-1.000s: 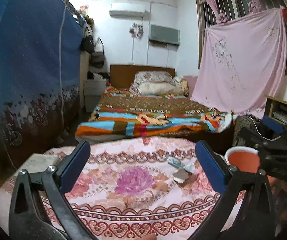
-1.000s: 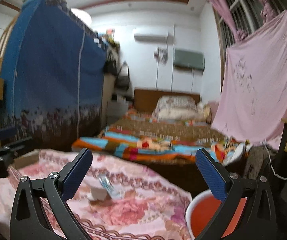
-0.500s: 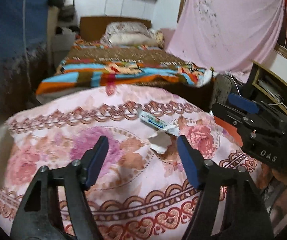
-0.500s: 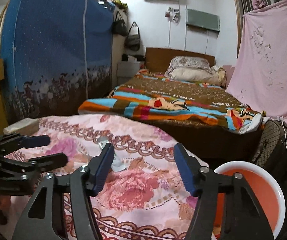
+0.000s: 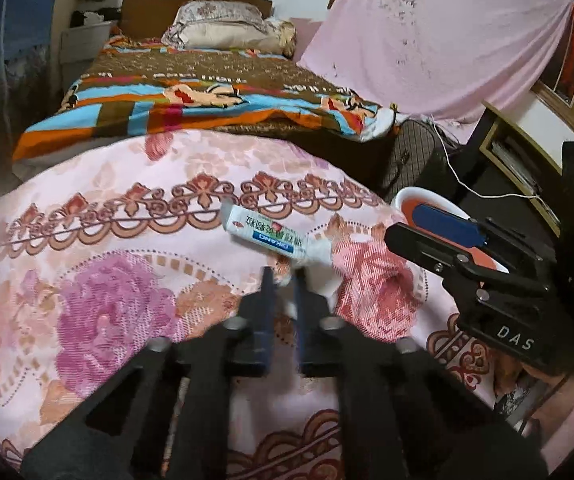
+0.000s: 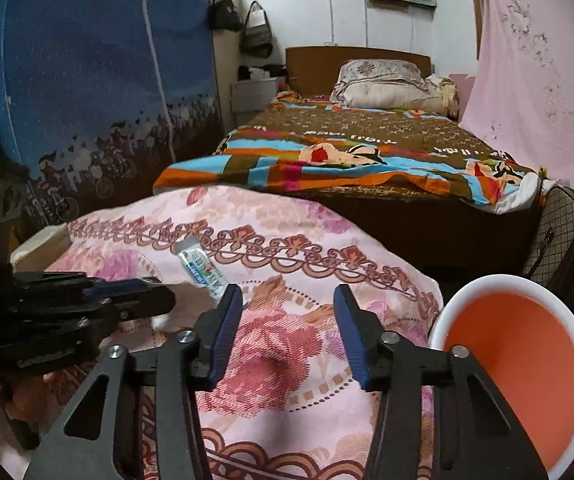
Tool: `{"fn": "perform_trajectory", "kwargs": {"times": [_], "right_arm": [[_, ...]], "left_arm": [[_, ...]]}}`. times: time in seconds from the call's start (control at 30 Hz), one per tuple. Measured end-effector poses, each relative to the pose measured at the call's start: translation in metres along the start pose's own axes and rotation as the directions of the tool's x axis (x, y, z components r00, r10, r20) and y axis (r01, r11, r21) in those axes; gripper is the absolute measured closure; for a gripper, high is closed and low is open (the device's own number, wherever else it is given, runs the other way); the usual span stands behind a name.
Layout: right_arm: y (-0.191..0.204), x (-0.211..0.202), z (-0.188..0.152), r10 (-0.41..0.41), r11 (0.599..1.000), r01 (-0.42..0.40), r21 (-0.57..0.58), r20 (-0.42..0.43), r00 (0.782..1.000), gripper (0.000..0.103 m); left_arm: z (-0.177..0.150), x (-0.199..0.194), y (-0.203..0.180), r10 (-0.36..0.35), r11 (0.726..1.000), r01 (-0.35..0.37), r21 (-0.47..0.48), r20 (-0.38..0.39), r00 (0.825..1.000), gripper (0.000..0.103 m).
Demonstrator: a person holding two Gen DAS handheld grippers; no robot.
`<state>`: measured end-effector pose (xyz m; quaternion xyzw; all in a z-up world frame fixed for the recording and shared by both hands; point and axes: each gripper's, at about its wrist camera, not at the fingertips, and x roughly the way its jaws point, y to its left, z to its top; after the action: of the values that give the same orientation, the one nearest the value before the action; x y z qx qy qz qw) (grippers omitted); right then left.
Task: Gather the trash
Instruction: 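Move both open tools back over the remaining items on the bed, then grasp the white paper scrap with the left tool while the right tool grasps the toothpaste tube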
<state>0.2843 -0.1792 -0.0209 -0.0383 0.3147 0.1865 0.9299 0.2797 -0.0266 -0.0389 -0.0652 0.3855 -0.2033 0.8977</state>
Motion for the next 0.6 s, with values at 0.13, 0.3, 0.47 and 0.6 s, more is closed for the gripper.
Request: {"fn": "perform_trajectory", "kwargs": {"times": [0.13,0.3,0.47,0.6], "right_arm": [[0.006,0.006,-0.001,0.022,0.999,-0.023,-0.030,-0.032,0.999,0.069],[0.012,0.018,0.001,0.059,0.996,-0.064,-0.053,-0.089,0.994,0.070],[0.029,0.034,0.009,0.091,0.987,-0.109,-0.119,-0.146,0.985,0.070],[0.035,0.049,0.018,0.128,0.978,-0.155,-0.137,-0.186,0.974,0.070]], "left_arm": [[-0.001,-0.010,0.003,0.005,1.000,-0.004,-0.016,0.042,0.999,0.072],[-0.005,-0.022,0.011,0.067,0.997,-0.064,-0.042,0.069,0.995,0.072],[-0.011,-0.035,0.025,0.157,0.984,-0.149,-0.096,0.086,0.984,0.072],[-0.016,-0.041,0.036,0.207,0.972,-0.196,-0.129,0.076,0.976,0.072]]}}
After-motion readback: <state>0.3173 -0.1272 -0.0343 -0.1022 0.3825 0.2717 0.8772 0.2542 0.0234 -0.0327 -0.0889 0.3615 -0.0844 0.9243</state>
